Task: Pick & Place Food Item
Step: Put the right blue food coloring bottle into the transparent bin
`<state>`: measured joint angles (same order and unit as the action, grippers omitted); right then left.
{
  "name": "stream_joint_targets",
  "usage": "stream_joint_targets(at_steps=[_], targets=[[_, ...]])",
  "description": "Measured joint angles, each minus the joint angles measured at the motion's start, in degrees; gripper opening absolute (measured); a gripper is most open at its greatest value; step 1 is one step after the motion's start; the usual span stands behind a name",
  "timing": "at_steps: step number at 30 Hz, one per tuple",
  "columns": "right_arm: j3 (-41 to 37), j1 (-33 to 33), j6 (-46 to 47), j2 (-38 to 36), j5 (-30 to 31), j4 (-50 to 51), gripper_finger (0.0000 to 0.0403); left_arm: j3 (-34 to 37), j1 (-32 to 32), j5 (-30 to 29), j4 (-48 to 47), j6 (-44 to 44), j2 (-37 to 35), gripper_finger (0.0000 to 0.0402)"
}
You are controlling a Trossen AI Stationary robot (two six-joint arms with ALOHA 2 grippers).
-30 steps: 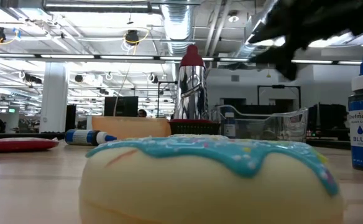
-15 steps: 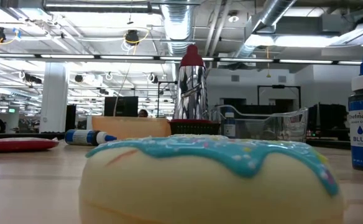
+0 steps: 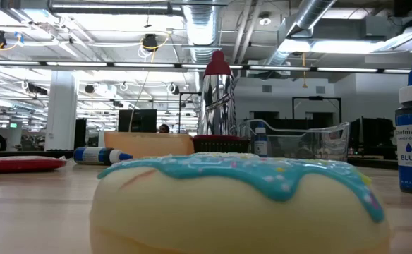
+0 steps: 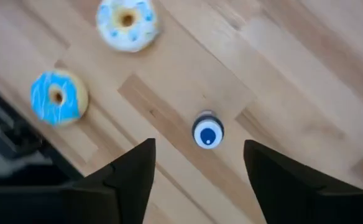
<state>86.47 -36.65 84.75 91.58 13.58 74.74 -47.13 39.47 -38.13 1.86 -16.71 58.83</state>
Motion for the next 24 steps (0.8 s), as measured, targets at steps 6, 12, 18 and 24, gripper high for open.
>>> stream_joint_targets(at_steps=[6,12,18,24], targets=[[-2.9,1.7,10.2,-0.1,-1.9,-0.8,0.0242,0.0,0.4,0.1,0.3,0.1,-0.5,0.0167],[-4.5,3.9,13.2,-0.1,-3.5,-3.2,0.0242,0.0,0.6,0.4,0.3,0.4,-0.8,0.0167],[-4.5,3.6,18.3,2.4,-5.2,-1.0,0.0242,0.0,1.8,0.5,0.3,1.9,-0.7,0.0167],[-4.5,4.8,18.8,6.4,-6.5,-5.0,0.0242,0.0,1.8,0.5,0.5,3.2,-0.7,0.0167]])
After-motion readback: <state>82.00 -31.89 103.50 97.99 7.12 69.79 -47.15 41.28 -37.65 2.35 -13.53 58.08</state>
